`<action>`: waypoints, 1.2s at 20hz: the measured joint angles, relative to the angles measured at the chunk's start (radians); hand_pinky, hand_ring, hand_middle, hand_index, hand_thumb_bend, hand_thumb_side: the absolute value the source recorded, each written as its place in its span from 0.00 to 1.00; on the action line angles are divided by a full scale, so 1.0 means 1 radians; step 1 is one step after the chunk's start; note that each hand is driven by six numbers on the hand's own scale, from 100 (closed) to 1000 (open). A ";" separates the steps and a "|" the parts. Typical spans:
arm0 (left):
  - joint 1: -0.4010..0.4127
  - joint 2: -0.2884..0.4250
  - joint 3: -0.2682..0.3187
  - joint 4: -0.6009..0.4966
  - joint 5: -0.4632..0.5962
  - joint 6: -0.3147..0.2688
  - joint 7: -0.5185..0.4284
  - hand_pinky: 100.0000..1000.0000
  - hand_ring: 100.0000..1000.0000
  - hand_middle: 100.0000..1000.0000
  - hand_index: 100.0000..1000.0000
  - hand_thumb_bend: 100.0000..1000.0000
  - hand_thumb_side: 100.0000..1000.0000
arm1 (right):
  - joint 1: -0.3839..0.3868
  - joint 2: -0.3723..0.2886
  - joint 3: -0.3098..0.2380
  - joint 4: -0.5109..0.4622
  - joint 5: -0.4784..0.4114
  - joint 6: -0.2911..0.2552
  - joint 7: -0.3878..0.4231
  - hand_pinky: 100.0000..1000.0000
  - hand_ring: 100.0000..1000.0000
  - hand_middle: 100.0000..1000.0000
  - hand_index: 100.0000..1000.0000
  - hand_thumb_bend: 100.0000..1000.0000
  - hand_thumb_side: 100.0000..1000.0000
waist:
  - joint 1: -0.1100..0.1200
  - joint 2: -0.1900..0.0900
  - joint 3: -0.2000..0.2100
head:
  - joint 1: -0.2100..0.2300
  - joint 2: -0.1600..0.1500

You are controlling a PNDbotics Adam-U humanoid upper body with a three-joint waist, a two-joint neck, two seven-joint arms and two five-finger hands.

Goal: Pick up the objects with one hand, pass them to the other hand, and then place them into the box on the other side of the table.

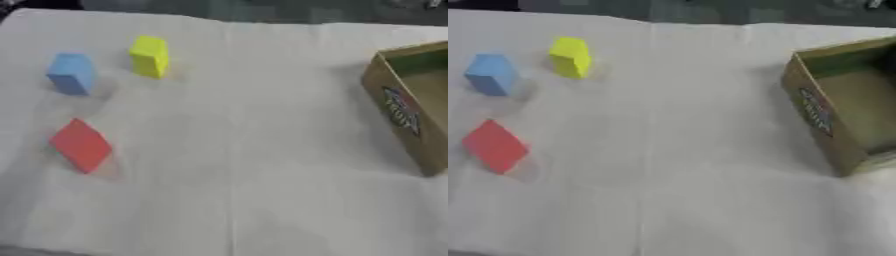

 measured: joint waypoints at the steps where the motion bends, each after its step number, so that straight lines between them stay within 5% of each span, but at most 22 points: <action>1: -0.025 0.011 -0.008 0.039 -0.027 -0.007 -0.049 0.71 0.82 0.63 0.83 0.60 0.43 | 0.000 0.000 0.000 0.000 0.002 0.000 0.000 1.00 0.74 0.75 0.77 0.00 0.56 | 0.000 0.000 0.000 | 0.004 0.000; 9: -0.174 0.045 -0.051 0.254 -0.259 -0.104 -0.367 0.79 0.87 0.69 0.82 0.74 0.19 | 0.007 0.000 0.000 0.000 0.006 -0.001 0.001 1.00 0.74 0.75 0.77 0.00 0.56 | 0.000 0.000 0.000 | 0.024 -0.010; 16: -0.256 0.050 -0.084 0.335 -0.428 -0.181 -0.587 0.82 0.85 0.70 0.80 0.74 0.00 | 0.010 0.000 0.000 0.001 0.012 -0.003 0.004 1.00 0.74 0.75 0.77 0.00 0.56 | 0.000 0.000 0.002 | 0.023 -0.037; 24: -0.310 0.053 -0.114 0.400 -0.579 -0.235 -0.705 0.84 0.83 0.73 0.81 0.76 0.00 | 0.014 0.000 0.006 0.003 0.015 -0.004 0.010 1.00 0.74 0.75 0.77 0.00 0.56 | 0.004 0.000 0.003 | 0.015 -0.041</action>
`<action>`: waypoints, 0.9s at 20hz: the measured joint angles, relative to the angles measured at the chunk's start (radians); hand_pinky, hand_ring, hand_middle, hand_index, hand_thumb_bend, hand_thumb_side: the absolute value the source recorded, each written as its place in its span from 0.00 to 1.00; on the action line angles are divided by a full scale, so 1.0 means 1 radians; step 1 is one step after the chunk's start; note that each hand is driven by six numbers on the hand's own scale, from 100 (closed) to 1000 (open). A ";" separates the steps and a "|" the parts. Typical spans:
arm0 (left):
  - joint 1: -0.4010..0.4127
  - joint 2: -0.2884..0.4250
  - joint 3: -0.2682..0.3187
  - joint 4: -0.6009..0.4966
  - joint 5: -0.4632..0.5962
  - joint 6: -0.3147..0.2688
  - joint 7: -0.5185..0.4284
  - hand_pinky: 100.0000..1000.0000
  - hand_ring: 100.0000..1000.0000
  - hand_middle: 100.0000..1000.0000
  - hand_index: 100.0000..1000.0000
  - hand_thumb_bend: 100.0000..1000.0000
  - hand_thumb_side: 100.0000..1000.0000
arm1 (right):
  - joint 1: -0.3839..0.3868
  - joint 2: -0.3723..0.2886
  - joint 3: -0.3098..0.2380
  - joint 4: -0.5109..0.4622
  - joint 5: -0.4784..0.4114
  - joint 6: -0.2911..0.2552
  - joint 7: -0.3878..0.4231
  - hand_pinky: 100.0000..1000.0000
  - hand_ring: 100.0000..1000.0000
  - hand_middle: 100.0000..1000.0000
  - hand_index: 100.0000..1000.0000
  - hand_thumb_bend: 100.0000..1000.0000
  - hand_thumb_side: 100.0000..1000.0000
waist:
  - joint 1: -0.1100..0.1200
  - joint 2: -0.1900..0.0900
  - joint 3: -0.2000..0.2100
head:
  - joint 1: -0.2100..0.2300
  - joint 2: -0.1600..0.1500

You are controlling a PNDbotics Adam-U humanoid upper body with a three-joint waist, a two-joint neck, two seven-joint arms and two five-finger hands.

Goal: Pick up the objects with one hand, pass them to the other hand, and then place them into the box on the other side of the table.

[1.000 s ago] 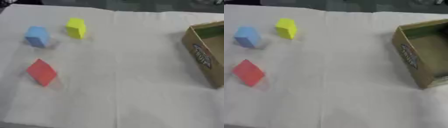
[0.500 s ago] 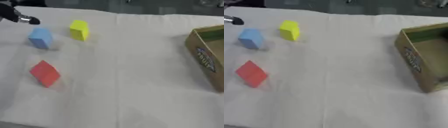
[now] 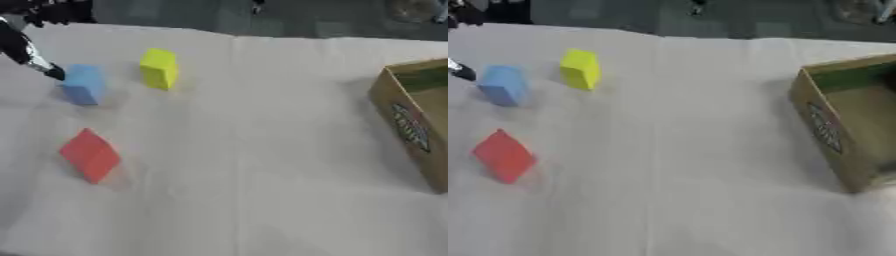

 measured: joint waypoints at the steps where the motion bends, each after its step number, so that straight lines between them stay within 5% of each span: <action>1: -0.006 -0.001 -0.004 0.014 -0.021 -0.006 -0.007 0.84 0.82 0.73 0.81 0.76 0.00 | 0.000 0.000 0.000 0.001 0.000 0.000 0.001 1.00 0.74 0.75 0.77 0.00 0.56 | 0.000 0.000 0.000 | 0.000 0.000; 18: -0.073 -0.090 0.010 0.215 -0.284 -0.048 0.036 0.85 0.82 0.74 0.80 0.76 0.00 | -0.005 0.000 0.006 0.003 0.004 0.000 0.008 1.00 0.74 0.75 0.77 0.00 0.56 | 0.000 0.000 -0.007 | 0.021 0.013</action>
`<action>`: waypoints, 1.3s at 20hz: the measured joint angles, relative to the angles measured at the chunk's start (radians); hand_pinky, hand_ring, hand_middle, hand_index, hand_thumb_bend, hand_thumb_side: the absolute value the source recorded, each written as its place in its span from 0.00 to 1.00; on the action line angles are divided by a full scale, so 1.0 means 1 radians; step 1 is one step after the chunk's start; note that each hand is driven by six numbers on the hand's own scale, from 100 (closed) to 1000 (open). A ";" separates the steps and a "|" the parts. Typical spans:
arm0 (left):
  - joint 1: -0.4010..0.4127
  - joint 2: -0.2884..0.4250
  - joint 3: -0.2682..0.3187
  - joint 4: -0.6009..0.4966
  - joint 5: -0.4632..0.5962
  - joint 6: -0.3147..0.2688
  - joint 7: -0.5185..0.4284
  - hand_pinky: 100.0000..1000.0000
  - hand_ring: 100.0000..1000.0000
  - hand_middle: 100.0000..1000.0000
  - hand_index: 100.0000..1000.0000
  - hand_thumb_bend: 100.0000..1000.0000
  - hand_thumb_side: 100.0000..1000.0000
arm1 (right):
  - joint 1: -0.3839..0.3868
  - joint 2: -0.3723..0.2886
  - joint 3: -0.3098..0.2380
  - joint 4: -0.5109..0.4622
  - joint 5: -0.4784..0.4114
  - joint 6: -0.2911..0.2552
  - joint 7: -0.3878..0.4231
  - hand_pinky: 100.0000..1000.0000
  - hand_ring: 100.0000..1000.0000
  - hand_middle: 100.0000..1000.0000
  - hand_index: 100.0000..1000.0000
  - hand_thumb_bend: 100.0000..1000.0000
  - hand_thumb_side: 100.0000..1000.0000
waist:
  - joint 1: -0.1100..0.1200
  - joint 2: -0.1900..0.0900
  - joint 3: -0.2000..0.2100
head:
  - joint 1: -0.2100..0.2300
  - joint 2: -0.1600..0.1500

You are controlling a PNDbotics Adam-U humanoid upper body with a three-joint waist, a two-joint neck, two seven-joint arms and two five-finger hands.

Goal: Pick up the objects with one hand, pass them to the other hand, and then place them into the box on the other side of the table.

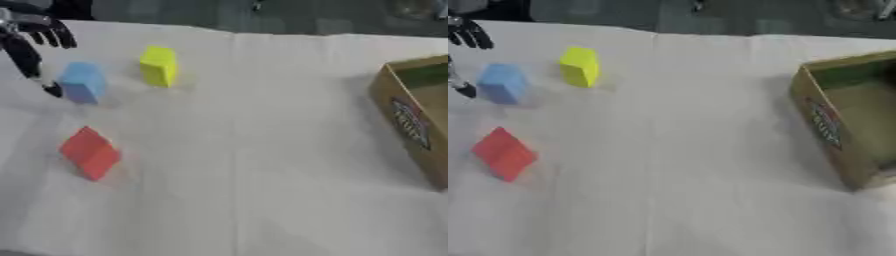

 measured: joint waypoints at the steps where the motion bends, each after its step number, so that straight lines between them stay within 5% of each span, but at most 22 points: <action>1: 0.000 -0.005 0.005 0.005 -0.013 0.000 0.008 0.86 0.82 0.74 0.80 0.76 0.00 | 0.000 0.000 0.000 0.000 0.000 0.000 0.001 1.00 0.74 0.75 0.77 0.00 0.56 | 0.000 0.000 -0.002 | 0.004 0.000; 14: -0.007 -0.069 0.084 0.119 -0.188 0.061 0.139 0.85 0.81 0.74 0.79 0.72 0.00 | -0.009 0.002 0.001 0.000 0.001 -0.002 0.006 1.00 0.74 0.75 0.77 0.00 0.56 | 0.000 0.001 -0.009 | 0.025 0.000; 26: -0.011 -0.097 0.141 0.174 -0.239 0.129 0.204 0.84 0.80 0.72 0.78 0.64 0.00 | -0.017 0.009 0.007 0.001 0.002 -0.003 0.012 1.00 0.74 0.75 0.77 0.00 0.57 | -0.004 0.001 -0.017 | 0.041 -0.001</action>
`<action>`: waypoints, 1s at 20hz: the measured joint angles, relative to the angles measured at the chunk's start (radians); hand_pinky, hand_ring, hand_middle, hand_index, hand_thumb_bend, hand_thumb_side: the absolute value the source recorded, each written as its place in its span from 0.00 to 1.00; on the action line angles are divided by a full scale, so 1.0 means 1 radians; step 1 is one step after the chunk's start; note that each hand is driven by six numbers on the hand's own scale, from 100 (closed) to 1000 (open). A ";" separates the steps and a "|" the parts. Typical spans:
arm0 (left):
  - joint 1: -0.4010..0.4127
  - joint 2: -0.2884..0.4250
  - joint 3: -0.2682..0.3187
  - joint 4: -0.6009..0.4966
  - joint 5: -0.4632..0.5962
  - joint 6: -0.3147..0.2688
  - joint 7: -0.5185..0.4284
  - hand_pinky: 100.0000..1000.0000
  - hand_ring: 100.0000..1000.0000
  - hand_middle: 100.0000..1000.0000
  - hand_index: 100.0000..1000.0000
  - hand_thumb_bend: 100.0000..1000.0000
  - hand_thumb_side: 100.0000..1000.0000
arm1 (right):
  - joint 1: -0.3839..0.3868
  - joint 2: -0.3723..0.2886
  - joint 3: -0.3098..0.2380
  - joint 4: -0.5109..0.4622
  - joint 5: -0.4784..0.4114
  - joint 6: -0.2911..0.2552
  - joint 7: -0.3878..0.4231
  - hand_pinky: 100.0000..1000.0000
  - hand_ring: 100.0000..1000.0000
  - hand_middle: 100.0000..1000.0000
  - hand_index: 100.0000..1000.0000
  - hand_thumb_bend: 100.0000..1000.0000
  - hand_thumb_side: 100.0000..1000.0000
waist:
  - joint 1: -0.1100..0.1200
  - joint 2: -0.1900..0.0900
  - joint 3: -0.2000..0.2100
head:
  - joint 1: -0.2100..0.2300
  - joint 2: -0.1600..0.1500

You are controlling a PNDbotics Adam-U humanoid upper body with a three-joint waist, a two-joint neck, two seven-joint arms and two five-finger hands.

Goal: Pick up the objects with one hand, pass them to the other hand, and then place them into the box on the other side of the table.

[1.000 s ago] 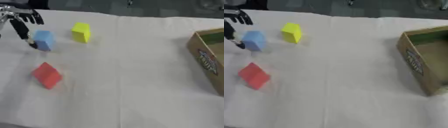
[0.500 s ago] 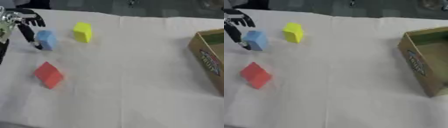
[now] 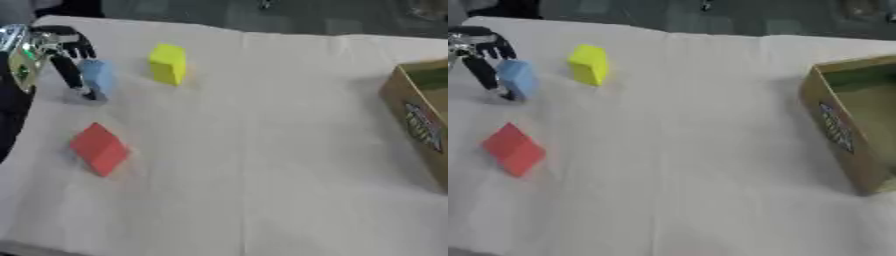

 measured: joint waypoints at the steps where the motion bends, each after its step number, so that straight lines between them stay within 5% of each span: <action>1: 0.000 0.000 0.002 0.000 -0.003 0.002 0.002 0.84 0.80 0.72 0.78 0.62 0.00 | 0.000 0.000 0.000 0.000 0.000 0.000 0.001 1.00 0.74 0.75 0.77 0.00 0.57 | 0.000 0.000 0.000 | 0.001 0.000; 11: -0.003 -0.009 0.009 0.013 -0.038 0.020 0.013 0.81 0.76 0.67 0.74 0.46 0.00 | -0.001 0.000 0.000 0.005 0.007 -0.002 0.005 1.00 0.74 0.75 0.77 0.00 0.57 | -0.001 0.004 -0.003 | 0.010 0.000; 20: -0.008 -0.016 0.012 0.014 -0.048 0.019 0.015 0.70 0.62 0.48 0.55 0.26 0.00 | -0.001 0.000 0.000 0.006 0.007 -0.002 0.005 1.00 0.74 0.75 0.77 0.00 0.57 | -0.001 0.005 -0.002 | 0.010 0.000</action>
